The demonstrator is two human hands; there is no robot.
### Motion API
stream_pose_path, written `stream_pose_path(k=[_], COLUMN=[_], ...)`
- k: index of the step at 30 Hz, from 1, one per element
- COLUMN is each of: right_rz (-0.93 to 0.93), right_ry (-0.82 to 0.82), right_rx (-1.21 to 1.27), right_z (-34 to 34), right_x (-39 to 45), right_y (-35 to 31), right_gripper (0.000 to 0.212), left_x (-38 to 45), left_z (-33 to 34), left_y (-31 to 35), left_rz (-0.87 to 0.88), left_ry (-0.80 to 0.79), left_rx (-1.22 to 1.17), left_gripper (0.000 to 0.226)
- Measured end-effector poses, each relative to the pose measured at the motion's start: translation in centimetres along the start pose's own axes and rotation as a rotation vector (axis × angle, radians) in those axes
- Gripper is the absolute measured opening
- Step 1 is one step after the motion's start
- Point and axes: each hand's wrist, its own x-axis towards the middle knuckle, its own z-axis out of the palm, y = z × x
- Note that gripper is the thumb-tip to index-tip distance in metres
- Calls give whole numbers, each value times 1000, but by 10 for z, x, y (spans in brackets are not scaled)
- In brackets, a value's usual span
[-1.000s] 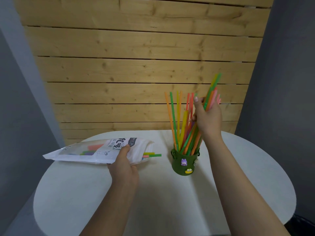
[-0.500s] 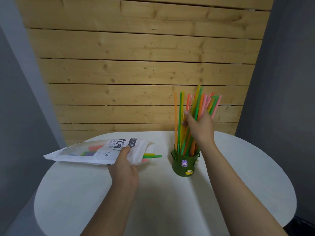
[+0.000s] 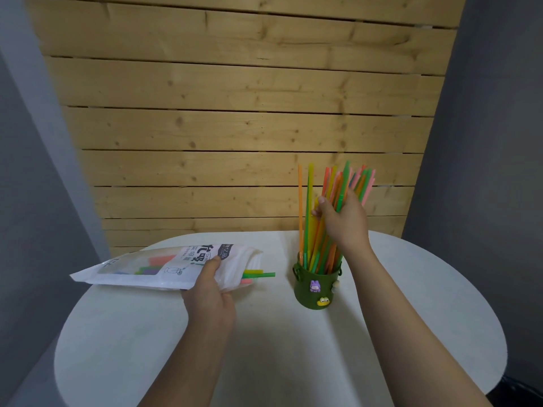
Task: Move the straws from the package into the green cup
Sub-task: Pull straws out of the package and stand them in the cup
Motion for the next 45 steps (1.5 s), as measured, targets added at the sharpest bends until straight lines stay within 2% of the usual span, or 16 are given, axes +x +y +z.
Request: stream_pose_path(k=[1,5,11,16,19,22,24,26,30,33,37,40,45], right_rz=[7,-55,-162,-342,-541,-688,-706,-630,-206,-35,127,295,630], right_ry=[8,82,206,266,317,279,225,146,-116,-254,-353,-409,-536], right_rx=[4,24,97,-27,-154,-182,-184,-136,-42,-36,17,169,437], right_z=[0,-6,-18,-31,-34,-30,-27,-23,-10,-2,9,16,24], right_x=[-1,-5,-12,-21,-29,-40,-52,-66,-86,-90,-93,-94,-95], right_y=[0,-9,-13,-19,-18,-11,-7,-3,2,6,9,9,4], right_gripper=[32,64,74,70,57,44,37,32,29,34,33,22,36], left_x=[0,-1,-4,-10,-16,-18,-18,-18,-19,-19,-19,-19,-22], left_z=[0,-1,-2,-1,1,2,2,1,-1,-2,-1,0,5], left_y=[0,0,0,-1,-2,-2,-2,-2,0,1,3,1,1], left_rz=[-3,-6,-21,-45,-66,-81,-79,-72,-46,-30,19,118,333], left_ry=[-1,-9,-3,-5,-33,-59,-81,-94,-117,-120,-144,-191,-216], left_rx=[5,10,24,36,20,6,5,11,62,87,120,180,333], left_gripper=[52,55,56,57,56,54,54,55,54,50,46,51,64])
